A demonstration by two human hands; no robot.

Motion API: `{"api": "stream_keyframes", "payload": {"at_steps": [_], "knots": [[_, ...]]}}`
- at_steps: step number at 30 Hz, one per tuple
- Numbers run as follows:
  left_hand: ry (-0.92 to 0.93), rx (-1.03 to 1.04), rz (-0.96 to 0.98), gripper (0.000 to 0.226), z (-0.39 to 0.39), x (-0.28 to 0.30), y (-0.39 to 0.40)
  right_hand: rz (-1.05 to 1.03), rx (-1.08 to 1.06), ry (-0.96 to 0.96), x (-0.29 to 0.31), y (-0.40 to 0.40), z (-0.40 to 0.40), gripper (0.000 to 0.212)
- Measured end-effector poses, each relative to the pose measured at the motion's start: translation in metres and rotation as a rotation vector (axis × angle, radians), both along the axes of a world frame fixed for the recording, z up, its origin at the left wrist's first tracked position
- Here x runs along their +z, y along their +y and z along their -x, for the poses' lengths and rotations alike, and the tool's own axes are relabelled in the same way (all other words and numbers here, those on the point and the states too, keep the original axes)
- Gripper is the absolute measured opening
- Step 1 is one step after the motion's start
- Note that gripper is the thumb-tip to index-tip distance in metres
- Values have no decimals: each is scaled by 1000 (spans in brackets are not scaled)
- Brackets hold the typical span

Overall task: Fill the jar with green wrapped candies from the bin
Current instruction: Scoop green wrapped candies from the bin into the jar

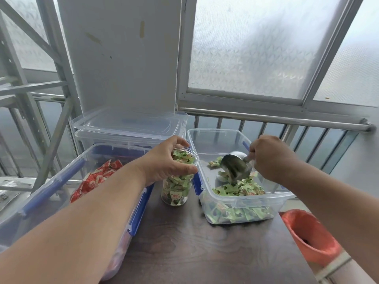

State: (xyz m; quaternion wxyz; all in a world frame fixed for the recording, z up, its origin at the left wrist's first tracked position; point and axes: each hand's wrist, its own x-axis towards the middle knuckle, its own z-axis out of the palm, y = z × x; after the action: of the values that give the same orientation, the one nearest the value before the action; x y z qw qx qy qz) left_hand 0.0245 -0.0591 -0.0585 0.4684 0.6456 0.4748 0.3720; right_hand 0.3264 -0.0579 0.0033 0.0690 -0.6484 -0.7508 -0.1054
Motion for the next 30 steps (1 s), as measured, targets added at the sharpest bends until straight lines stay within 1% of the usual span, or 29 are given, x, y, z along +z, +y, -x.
{"api": "stream_keyframes", "payload": {"at_steps": [3,4,6,10,12,15,20,23,25,30], "knots": [[3,4,-8,76,1,-2,2,42,-1,103,10,0,3,20],[6,6,-11,76,1,-3,1,53,-5,91,12,-1,4,24],[7,8,-14,79,1,-3,1,56,-37,4,12,-1,3,28],[2,16,-15,85,1,-4,1,24,-106,53,6,9,-7,28],[14,15,-16,84,2,-3,1,82,-121,61,7,11,-9,33],[15,11,-15,73,2,-3,1,184,-133,140,6,13,-13,35],[22,11,-7,75,2,-2,1,283,-156,260,-13,24,-18,34],[22,18,-12,73,1,-2,2,259,-168,337,-28,28,-14,32],[20,23,-15,78,1,-2,2,218,-153,387,-37,29,-12,30],[7,26,-13,87,1,-2,2,136,-118,287,-41,30,-13,28]]}}
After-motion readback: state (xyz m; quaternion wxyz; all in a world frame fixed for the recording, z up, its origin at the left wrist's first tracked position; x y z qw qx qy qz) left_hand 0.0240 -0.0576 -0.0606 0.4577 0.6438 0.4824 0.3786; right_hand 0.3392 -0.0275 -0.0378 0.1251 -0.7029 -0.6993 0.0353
